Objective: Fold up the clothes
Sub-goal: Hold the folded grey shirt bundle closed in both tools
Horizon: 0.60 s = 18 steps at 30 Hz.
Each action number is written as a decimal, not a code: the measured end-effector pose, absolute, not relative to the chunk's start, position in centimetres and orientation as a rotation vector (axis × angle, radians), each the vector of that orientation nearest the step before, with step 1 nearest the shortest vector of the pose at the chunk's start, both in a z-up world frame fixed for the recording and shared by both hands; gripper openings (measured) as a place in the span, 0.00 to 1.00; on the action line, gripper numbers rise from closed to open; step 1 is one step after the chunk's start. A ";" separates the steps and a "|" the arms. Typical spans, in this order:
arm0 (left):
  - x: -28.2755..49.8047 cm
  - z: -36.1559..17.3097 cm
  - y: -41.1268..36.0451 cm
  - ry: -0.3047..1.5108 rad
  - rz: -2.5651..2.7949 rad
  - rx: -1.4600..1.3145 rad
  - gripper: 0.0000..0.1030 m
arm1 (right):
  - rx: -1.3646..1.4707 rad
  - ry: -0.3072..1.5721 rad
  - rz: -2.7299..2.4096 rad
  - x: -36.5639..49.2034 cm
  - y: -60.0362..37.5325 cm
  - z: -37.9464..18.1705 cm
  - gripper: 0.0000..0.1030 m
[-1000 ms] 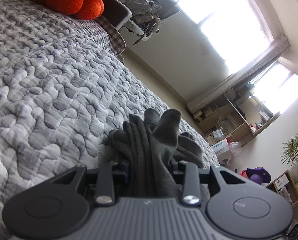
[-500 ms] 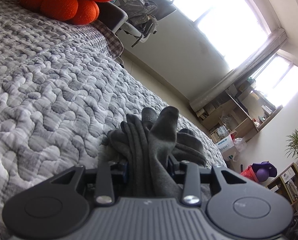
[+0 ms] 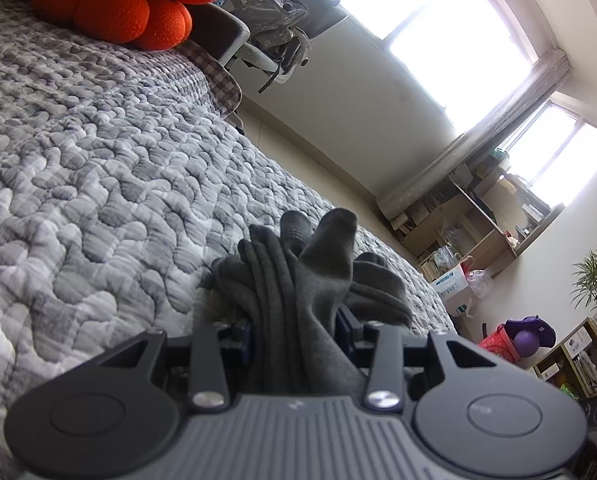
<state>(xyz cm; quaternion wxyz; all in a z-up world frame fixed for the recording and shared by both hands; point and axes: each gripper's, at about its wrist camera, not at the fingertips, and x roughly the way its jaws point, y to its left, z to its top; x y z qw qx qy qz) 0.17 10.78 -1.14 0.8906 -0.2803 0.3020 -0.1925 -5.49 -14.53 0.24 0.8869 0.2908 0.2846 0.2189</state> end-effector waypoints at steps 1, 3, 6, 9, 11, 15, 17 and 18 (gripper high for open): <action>0.1 -1.1 10.7 0.624 -0.398 -0.577 0.40 | 0.606 0.586 0.453 -5.8 -14.6 0.1 0.69; 0.0 -1.1 10.7 0.619 -0.397 -0.570 0.40 | 0.614 0.585 0.457 -6.0 -15.0 0.0 0.67; 0.0 -1.1 10.7 0.615 -0.396 -0.567 0.40 | 0.616 0.580 0.458 -6.4 -15.2 -0.2 0.66; -0.2 -1.1 10.8 0.604 -0.392 -0.569 0.40 | 0.608 0.573 0.457 -6.3 -15.2 -0.3 0.64; -0.3 -1.1 10.7 0.602 -0.393 -0.567 0.40 | 0.597 0.564 0.455 -6.3 -15.0 -0.4 0.64; -0.3 -1.1 10.9 0.604 -0.399 -0.579 0.40 | 0.592 0.557 0.456 -6.0 -14.9 -0.4 0.64; -0.3 -1.1 10.9 0.605 -0.399 -0.581 0.40 | 0.588 0.553 0.455 -6.1 -14.7 -0.5 0.63; -0.3 -1.1 10.9 0.604 -0.399 -0.582 0.40 | 0.585 0.551 0.454 -6.1 -14.7 -0.5 0.63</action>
